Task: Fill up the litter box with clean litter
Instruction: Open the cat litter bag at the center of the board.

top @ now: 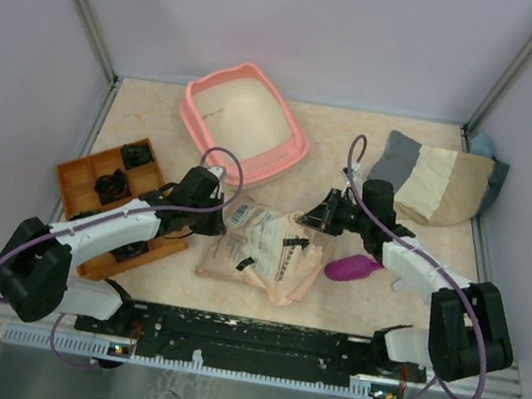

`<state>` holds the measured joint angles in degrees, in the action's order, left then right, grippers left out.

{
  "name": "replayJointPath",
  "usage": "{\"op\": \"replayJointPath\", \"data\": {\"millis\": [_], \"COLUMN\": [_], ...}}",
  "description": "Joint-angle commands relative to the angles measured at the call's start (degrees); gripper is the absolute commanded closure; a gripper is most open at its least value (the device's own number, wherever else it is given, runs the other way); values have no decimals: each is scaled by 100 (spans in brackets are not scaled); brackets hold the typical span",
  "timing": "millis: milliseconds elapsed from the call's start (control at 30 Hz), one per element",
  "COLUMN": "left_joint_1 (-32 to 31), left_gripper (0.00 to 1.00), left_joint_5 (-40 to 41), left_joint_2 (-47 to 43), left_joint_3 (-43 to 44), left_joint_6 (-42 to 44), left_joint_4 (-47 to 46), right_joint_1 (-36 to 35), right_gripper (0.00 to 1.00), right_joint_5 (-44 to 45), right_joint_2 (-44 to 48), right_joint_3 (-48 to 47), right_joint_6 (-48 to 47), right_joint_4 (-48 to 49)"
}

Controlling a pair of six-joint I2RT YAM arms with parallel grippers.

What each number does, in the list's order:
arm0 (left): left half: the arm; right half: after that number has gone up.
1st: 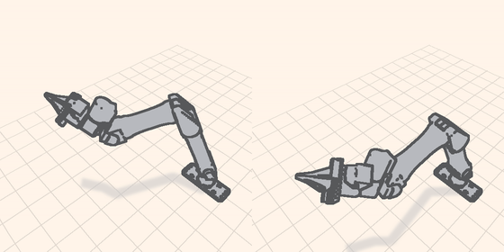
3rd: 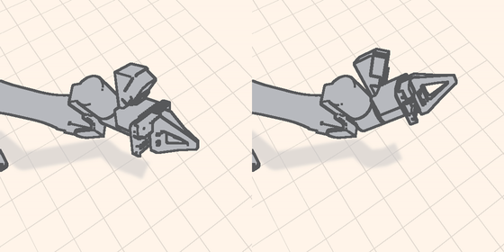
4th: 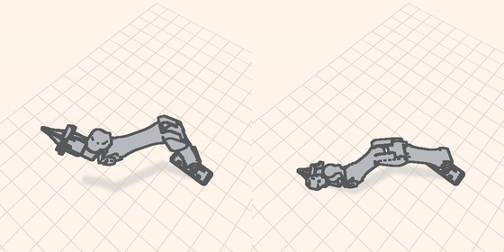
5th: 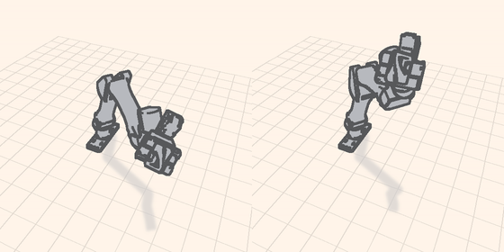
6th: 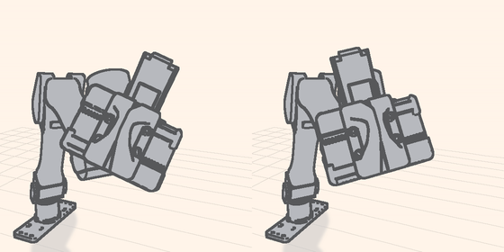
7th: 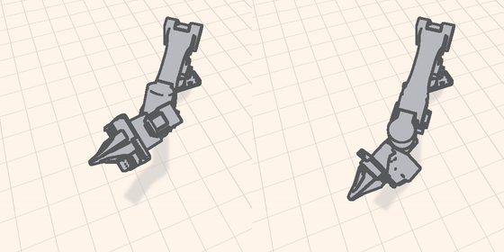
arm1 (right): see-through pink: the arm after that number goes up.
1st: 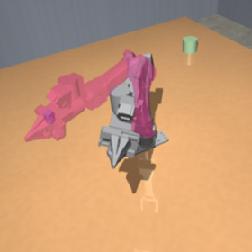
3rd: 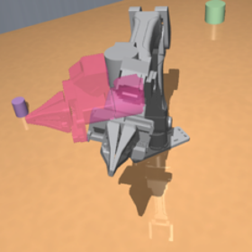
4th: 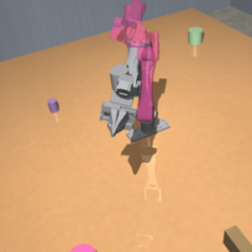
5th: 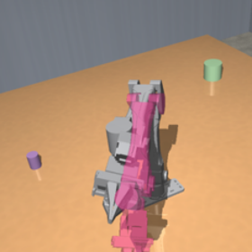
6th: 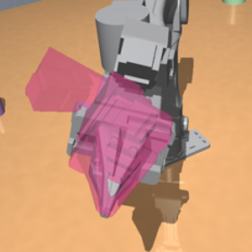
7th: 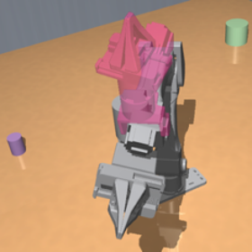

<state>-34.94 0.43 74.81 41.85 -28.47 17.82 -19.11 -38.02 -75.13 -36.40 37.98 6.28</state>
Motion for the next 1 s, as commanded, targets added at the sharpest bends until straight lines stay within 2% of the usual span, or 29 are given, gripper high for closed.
{"op": "replayJointPath", "data": {"millis": [0, 67, 233, 333, 500, 567, 667, 867, 967], "left_joint_1": [92, 92, 90, 92, 92, 92, 90, 92, 92], "left_gripper": [100, 90, 51, 40, 27, 22, 2, 0, 0], "left_joint_5": [424, 354, -39, -357, -738, -787, -868, -949, -1103], "left_joint_2": [-208, -204, -345, -487, -748, -878, -1059, -1300, -1482], "left_joint_3": [36, 110, 312, 420, 682, 759, 829, 823, 632], "left_joint_6": [33, 24, 43, 247, 590, 719, 956, 1470, 1763], "left_joint_4": [69, 121, 124, 81, 168, 229, 316, 605, 542], "right_joint_1": [5, 4, 5, 4, 13, 24, 22, 46, 172], "right_gripper": [100, 100, 70, 58, 57, 57, 57, 56, 56], "right_joint_5": [-33, 83, 440, 825, 2459, 3350, 4379, 6008, 6554], "right_joint_2": [78, 257, 744, 1031, 1630, 1650, 1474, 1228, 1274], "right_joint_3": [-104, -144, -256, -389, -608, -896, -1252, -1593, -1576], "right_joint_6": [98, 28, -172, -711, -1769, -1636, -951, 900, 1359], "right_joint_4": [535, 275, -657, -1450, -2066, -2366, -2935, -4434, -4880]}}
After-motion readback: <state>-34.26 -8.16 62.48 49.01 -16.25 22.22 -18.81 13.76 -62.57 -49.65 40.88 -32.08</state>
